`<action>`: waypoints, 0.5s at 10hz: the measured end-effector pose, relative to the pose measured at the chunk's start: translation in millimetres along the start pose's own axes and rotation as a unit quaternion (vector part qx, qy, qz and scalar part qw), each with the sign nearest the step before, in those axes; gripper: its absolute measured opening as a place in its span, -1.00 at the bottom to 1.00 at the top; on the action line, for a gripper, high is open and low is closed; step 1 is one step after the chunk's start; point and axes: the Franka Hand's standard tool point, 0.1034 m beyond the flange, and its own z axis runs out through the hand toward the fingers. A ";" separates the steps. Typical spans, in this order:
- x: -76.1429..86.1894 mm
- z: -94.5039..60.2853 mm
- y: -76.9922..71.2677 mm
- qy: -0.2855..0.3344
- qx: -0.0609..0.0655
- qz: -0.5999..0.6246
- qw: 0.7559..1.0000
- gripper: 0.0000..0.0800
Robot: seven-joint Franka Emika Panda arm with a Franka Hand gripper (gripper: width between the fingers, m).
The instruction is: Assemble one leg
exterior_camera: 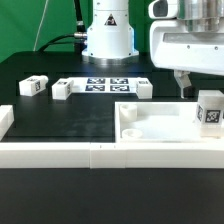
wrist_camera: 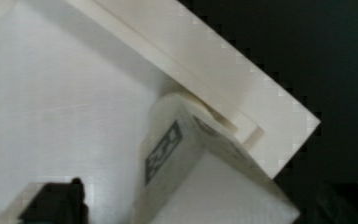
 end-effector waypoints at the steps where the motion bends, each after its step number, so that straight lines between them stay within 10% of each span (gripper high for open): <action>1: -1.7 -0.3 -1.9 0.003 -0.003 -0.052 0.999 0.62; 5: -2.3 -0.6 -7.4 0.011 -0.036 -0.274 0.961 0.62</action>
Offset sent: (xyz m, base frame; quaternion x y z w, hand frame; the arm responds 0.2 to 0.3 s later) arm 0.0095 0.0035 0.0014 -0.0585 -0.0062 -0.3180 0.9463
